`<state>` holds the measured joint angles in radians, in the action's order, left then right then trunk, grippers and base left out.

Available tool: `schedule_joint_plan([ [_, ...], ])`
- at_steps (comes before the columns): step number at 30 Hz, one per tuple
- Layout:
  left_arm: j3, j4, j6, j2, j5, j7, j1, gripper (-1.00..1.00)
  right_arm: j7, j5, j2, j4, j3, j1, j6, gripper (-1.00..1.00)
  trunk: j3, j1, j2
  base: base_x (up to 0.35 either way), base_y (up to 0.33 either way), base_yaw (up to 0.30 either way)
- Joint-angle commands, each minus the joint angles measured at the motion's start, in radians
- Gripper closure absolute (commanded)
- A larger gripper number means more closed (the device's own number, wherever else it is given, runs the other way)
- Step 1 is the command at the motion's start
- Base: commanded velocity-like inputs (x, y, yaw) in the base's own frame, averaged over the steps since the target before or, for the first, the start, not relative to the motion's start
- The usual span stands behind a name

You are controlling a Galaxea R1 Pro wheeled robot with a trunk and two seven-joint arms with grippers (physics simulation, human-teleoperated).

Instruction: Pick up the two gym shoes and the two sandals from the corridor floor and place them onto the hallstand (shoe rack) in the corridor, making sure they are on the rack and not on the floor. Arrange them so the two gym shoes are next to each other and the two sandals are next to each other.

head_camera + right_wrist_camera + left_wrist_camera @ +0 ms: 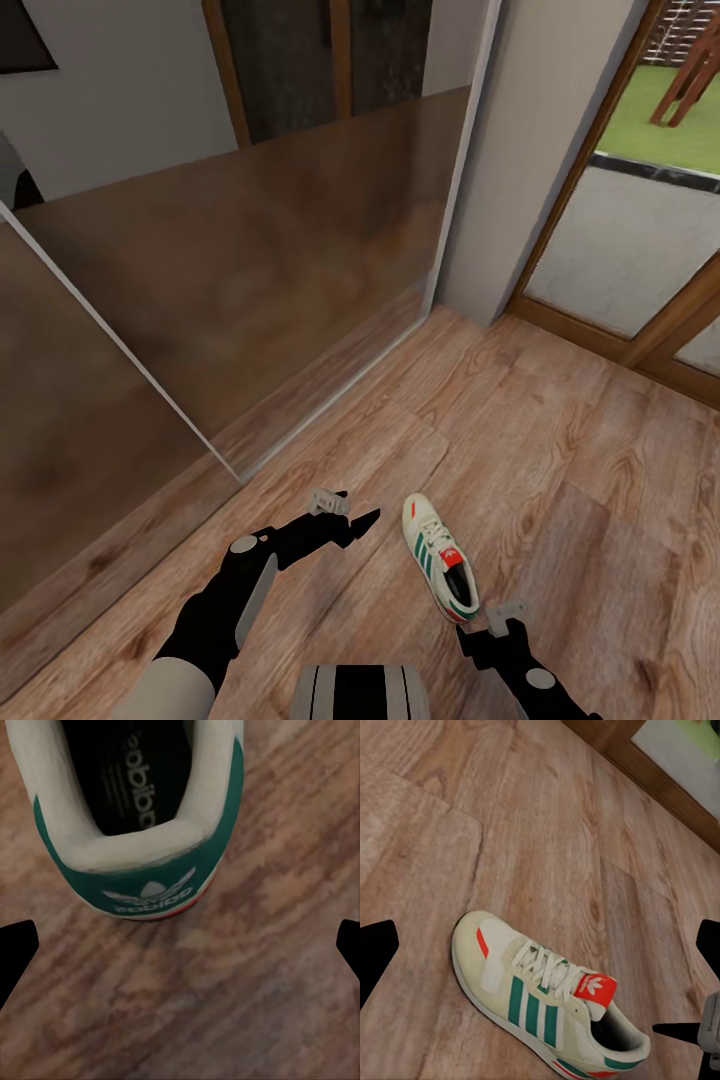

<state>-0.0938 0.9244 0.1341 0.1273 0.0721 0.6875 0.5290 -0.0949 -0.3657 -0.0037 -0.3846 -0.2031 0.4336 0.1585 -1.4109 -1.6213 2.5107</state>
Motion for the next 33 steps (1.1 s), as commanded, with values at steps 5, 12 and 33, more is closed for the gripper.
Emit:
schedule_joint_plan([
  [5,0.0,0.001,0.01,0.0,0.008,0.003,0.0,-1.0,-0.008,-0.006,0.001,0.001,-0.009,0.0,0.004,-1.0,-0.001,0.0,0.0,0.01,0.006,0.0],
  [12,0.0,0.001,0.01,0.0,0.008,0.003,0.0,-1.0,-0.008,-0.006,0.001,0.001,-0.009,0.0,0.004,-1.0,-0.001,0.0,0.0,0.077,0.105,0.0],
  [33,0.0,0.001,0.01,0.001,0.008,0.003,0.0,-1.0,-0.008,-0.006,0.0,0.001,-0.009,0.0,0.004,-1.0,-0.001,0.0,0.0,0.015,0.015,0.0],
])
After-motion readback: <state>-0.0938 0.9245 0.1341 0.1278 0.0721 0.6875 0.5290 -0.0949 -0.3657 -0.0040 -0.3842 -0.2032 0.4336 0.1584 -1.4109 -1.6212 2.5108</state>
